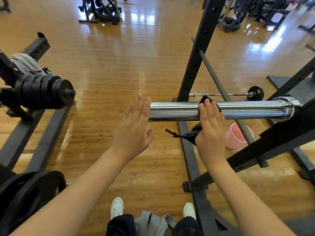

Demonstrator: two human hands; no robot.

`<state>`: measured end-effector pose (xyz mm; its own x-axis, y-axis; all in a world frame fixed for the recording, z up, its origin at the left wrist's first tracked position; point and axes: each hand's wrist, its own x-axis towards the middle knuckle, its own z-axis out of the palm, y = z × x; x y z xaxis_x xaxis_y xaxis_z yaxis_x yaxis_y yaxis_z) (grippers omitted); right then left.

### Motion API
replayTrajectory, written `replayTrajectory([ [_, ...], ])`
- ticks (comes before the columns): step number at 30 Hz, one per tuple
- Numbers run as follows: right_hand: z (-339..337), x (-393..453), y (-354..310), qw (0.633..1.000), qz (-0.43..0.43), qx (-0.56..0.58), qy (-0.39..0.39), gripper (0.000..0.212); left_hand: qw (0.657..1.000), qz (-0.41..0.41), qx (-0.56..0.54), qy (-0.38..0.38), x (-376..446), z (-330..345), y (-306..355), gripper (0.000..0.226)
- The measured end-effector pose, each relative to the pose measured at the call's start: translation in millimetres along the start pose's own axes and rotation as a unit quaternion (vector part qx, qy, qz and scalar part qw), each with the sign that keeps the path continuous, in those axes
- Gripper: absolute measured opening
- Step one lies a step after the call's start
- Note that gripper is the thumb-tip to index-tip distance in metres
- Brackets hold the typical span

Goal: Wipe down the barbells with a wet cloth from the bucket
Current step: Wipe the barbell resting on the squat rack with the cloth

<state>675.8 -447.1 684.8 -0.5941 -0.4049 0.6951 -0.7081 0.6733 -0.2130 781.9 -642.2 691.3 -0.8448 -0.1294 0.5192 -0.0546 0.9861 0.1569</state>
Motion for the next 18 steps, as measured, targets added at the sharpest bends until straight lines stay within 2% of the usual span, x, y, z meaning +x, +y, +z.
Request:
replayTrajectory([
  [2,-9,0,21,0.997,0.069,-0.025,0.018,0.058,0.999,0.018,0.032,0.009,6,4,4,0.099],
  [4,-12,4,12,0.993,0.114,-0.024,0.030,0.062,0.998,0.023,0.042,0.034,11,6,5,0.104],
  [5,-9,8,-3,0.994,0.105,-0.017,0.027,0.061,0.997,0.025,0.048,0.047,14,7,5,0.102],
  [8,7,16,-65,0.999,-0.021,0.017,-0.018,0.051,0.995,0.018,0.062,0.070,16,10,8,0.095],
  [10,13,21,-89,0.997,-0.045,0.053,-0.044,0.051,0.995,0.014,0.060,0.074,15,13,7,0.089],
  [15,4,21,-55,0.994,-0.069,0.064,-0.056,0.046,0.993,0.024,0.068,0.092,21,18,0,0.079],
  [18,-14,24,-5,0.998,0.000,0.044,-0.034,0.050,0.992,0.005,0.050,0.112,20,19,6,0.064],
])
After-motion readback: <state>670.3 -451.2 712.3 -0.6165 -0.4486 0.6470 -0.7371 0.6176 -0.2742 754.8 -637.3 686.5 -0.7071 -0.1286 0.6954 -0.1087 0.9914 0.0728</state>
